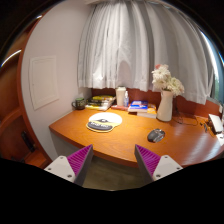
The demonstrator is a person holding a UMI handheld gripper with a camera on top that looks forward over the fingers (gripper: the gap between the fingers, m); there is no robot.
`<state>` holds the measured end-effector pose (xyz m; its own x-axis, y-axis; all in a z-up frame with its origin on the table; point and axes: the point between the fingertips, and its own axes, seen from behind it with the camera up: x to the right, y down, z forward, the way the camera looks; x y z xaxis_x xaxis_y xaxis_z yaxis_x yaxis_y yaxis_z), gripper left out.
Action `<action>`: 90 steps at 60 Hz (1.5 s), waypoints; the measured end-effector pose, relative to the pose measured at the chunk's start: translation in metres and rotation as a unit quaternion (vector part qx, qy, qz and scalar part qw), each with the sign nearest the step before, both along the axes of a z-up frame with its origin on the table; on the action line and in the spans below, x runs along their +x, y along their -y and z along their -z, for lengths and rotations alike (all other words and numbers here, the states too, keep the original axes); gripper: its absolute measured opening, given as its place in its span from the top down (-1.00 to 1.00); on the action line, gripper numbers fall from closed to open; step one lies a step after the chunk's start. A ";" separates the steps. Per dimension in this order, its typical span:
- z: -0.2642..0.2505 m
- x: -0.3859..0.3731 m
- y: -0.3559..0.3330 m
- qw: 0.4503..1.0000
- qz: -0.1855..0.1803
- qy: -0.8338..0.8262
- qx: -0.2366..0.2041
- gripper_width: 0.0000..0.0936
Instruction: Arrange mouse
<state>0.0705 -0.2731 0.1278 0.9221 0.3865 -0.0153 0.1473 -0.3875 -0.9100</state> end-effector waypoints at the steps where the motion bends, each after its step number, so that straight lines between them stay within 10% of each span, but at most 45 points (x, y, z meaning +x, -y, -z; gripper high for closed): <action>1: 0.004 0.002 0.002 1.000 0.001 0.002 -0.006 -0.80; 34: 0.126 0.151 -0.086 0.981 0.155 0.012 -0.117 -0.78; 67: 0.137 0.126 -0.276 0.966 0.216 0.023 -0.138 -0.84; 90: 0.141 0.117 -0.321 0.959 0.232 0.046 -0.153 -0.05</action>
